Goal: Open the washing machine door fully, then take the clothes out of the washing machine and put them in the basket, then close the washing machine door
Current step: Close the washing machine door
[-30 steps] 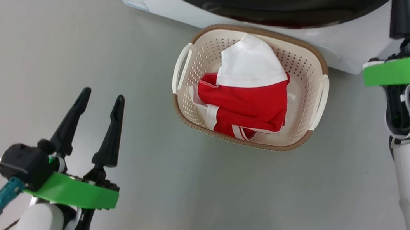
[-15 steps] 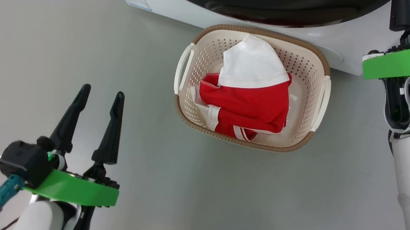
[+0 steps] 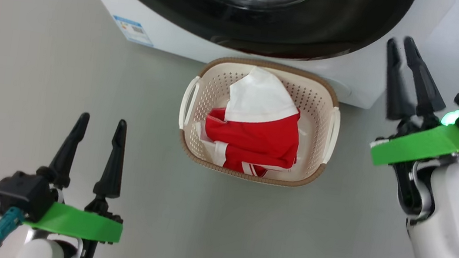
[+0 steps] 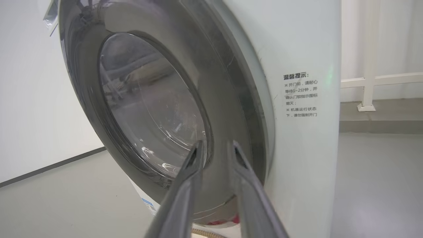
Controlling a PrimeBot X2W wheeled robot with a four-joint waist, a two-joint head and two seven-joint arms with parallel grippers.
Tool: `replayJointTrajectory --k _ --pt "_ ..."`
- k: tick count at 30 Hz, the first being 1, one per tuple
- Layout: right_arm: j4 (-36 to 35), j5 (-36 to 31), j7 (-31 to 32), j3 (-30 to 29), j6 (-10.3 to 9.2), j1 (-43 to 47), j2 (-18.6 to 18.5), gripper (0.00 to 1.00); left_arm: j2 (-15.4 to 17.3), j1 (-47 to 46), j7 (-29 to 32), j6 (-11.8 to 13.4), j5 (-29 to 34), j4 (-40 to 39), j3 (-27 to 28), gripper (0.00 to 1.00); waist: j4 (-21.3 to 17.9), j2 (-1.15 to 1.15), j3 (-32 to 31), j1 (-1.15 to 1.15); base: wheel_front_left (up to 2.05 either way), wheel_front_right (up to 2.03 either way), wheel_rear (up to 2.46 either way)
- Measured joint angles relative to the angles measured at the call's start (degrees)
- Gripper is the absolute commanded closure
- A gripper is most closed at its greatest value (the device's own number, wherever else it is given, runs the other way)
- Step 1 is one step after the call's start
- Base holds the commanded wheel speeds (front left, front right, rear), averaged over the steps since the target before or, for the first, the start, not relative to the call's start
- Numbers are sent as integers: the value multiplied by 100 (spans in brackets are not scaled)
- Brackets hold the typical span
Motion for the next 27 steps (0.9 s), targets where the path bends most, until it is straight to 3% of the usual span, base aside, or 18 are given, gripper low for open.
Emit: replayJointTrajectory --k 27 --pt "-380 9 3 -408 0 2417 148 0 372 687 0 0 78 268 100 0 -884 0 -1132 0 0 0 0"
